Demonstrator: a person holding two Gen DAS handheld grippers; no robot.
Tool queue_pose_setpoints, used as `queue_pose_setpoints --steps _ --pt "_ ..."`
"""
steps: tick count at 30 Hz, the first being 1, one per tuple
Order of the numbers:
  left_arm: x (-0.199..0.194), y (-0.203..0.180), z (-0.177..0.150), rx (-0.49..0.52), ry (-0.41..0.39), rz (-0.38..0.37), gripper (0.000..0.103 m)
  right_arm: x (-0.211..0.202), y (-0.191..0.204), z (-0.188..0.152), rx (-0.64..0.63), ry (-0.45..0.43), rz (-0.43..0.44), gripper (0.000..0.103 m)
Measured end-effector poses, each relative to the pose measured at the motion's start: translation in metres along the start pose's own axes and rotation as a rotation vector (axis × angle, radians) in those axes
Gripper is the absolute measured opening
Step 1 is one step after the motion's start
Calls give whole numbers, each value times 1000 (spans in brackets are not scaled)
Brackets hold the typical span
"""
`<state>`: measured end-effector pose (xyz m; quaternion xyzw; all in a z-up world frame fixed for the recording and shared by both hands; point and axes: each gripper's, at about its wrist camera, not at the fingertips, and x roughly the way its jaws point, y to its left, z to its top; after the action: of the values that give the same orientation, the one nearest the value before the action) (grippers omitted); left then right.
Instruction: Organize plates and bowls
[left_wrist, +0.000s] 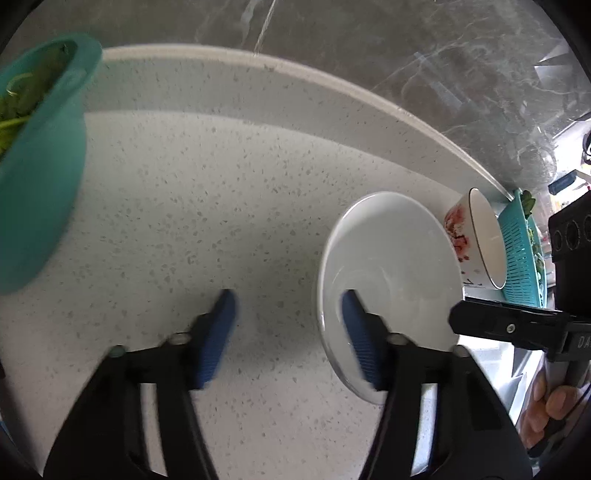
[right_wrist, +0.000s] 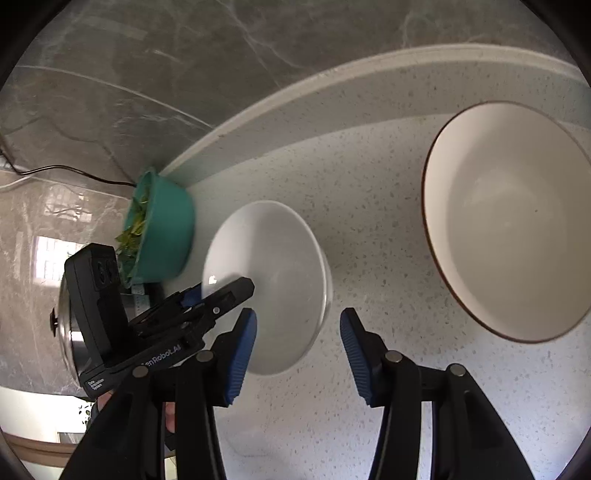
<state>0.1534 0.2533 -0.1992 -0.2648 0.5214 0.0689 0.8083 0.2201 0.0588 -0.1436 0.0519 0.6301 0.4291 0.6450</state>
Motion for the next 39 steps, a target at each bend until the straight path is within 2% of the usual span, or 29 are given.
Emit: queue_pose_setpoints --steps 6,9,10,12,15,17,27,31,39 --pt "7 2 4 -1 -2 -11 46 18 -3 3 16 14 -24 52" --pt "10 -3 5 18 5 11 43 26 -2 4 10 20 -25 49" --pt "11 -5 5 25 8 19 34 27 -3 4 4 23 -27 47" --pt "15 -12 6 23 11 -4 25 32 -2 4 -2 33 -25 32" --pt "18 -22 8 41 18 -6 11 36 -3 5 1 42 -22 25" --pt "17 -27 8 58 16 26 11 37 -4 5 0 43 -25 23" --pt "6 -48 7 55 12 10 10 20 -2 3 -16 19 -24 22" --pt "-13 -57 2 68 -2 -4 10 -1 0 -4 -22 -1 -13 22" --pt "-44 -110 -28 116 -17 -48 10 -56 -12 -37 -7 -42 13 22"
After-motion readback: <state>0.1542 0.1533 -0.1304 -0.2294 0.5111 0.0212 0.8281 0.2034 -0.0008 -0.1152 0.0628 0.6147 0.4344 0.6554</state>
